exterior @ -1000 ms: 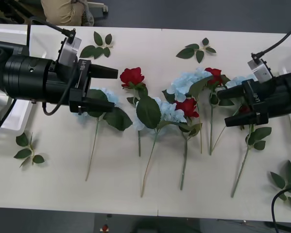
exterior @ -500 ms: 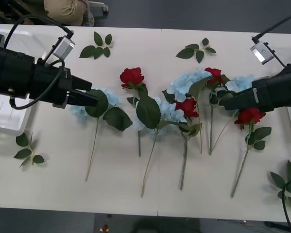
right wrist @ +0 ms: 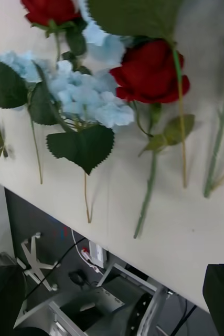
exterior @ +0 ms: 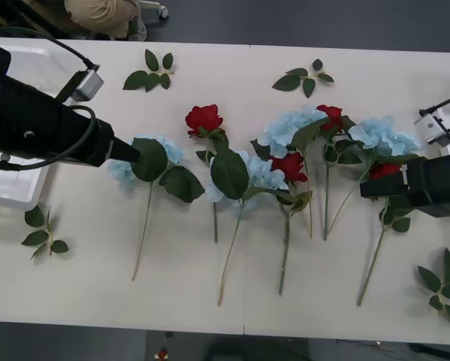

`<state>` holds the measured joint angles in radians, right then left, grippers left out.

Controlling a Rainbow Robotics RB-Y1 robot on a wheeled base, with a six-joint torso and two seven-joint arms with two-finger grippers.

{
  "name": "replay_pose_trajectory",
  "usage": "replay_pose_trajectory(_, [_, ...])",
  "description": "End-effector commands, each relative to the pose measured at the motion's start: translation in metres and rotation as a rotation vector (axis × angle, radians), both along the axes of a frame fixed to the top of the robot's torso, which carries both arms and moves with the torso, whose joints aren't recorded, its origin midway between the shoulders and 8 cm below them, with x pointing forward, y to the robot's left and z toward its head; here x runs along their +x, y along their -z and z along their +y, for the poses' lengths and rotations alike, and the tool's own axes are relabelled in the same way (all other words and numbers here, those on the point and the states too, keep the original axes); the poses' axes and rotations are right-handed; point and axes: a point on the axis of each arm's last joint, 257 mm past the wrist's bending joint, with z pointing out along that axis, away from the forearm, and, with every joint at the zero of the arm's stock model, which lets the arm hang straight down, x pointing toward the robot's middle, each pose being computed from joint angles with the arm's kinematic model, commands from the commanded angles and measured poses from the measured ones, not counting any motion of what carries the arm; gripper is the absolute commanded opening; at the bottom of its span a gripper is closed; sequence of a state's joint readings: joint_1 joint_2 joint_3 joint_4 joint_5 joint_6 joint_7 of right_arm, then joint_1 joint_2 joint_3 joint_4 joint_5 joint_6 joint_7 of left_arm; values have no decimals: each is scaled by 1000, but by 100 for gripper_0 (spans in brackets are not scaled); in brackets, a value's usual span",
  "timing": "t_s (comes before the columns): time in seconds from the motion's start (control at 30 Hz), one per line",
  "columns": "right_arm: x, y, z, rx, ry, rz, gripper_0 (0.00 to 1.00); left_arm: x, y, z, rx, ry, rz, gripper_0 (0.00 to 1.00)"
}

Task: Put the red flowers into the right box and the blue flowers into the left box

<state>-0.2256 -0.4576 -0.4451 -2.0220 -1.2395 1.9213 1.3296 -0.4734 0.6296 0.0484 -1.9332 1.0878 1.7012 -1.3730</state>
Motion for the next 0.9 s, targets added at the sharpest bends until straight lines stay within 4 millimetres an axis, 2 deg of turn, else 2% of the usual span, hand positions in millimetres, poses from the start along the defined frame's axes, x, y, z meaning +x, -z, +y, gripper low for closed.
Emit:
replay_pose_trajectory(0.03, [-4, 2, -18, -26, 137, 38, 100, -13, 9, -14, 60, 8, 20, 100])
replay_pose_trajectory(0.17, [-3, 14, -36, -59, 241, 87, 100, -18, 30, -23, 110, 19, 44, 100])
replay_pose_trajectory(0.23, [2, 19, -52, -109, 291, 89, 100, -18, 43, -25, 157, 25, 41, 100])
replay_pose_trajectory(0.27, [5, 24, -63, -149, 323, 92, 100, -17, 53, -26, 190, 29, 36, 100])
replay_pose_trajectory(0.4, [22, 30, -83, -197, 395, 67, 100, -15, 73, -23, 277, 25, 18, 100])
replay_pose_trajectory(0.53, [34, 34, -98, -220, 455, 47, 100, -12, 88, -24, 341, 24, -4, 100])
replay_pose_trajectory(0.7, [37, 42, -117, -291, 511, 42, 100, -8, 106, -19, 450, -3, -24, 100])
replay_pose_trajectory(0.9, [45, 59, -125, -337, 543, 47, 100, -5, 135, -33, 461, 5, 12, 100])
